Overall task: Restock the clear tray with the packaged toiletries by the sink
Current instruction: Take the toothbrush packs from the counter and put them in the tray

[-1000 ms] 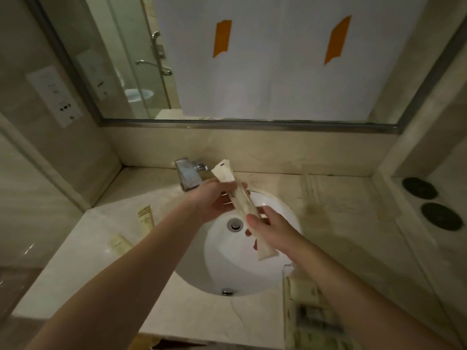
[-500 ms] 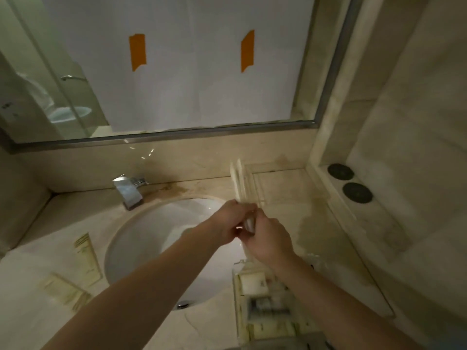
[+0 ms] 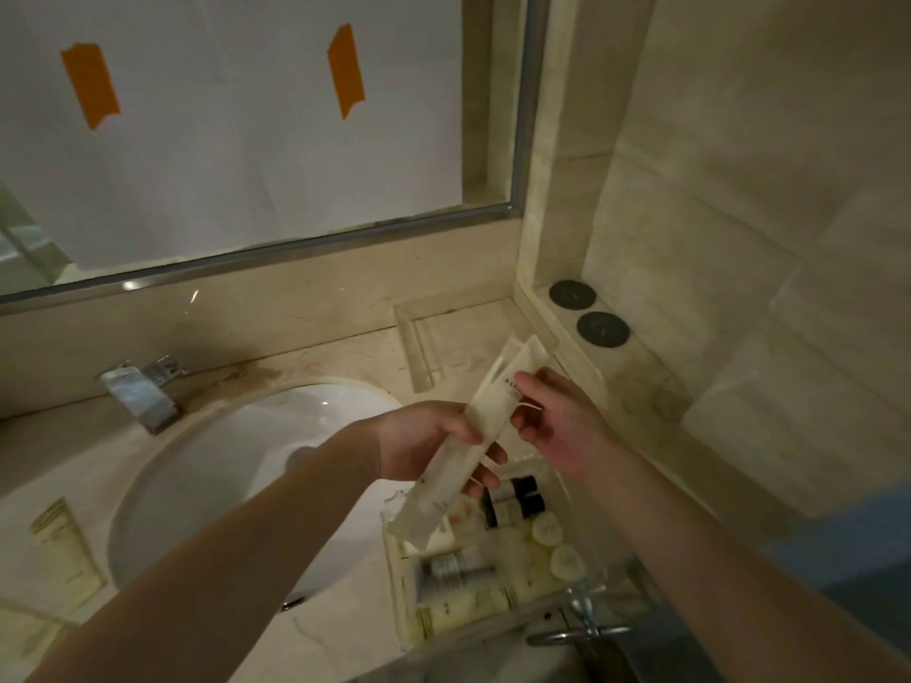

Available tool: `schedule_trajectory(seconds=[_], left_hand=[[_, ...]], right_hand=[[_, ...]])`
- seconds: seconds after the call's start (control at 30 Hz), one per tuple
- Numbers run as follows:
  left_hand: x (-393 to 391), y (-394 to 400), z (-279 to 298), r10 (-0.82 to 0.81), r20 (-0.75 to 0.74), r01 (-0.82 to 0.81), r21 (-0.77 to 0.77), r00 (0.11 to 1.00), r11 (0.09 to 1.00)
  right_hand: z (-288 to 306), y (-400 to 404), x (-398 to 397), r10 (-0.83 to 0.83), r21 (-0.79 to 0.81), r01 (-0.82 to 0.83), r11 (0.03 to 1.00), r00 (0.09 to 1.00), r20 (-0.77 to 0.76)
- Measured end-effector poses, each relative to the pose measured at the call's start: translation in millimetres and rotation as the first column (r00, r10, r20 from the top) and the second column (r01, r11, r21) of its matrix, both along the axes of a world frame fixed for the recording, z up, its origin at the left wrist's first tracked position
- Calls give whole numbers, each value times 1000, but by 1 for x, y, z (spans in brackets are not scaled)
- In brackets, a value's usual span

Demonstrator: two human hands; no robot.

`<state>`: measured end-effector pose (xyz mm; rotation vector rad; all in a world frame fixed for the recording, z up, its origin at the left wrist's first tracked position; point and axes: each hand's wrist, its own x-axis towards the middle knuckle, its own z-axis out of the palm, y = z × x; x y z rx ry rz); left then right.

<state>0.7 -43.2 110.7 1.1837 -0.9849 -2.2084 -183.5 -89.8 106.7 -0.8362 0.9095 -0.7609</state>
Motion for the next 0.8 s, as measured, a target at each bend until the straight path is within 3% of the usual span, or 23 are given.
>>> schedule_trajectory(seconds=[0.2,0.37,0.63,0.8], left_hand=[[-4,6,-14,-53,113,51,21,992,998],[-9,17,-31,7,152,-20,84,988,996],[-12,40,-63,22,191,-56,174,981,983],[-1,47,-71,-32,318,-10,128,948,992]], right_hand=[[-20,7,-22,-60,-148,32,988,980,-188],[-38,14,-32,-116,-267,16,964,924,-364],[-67,29,-35,30,-78,-67,995,915,-401],[-85,35,-41,35,22,-28,999,905,-425]])
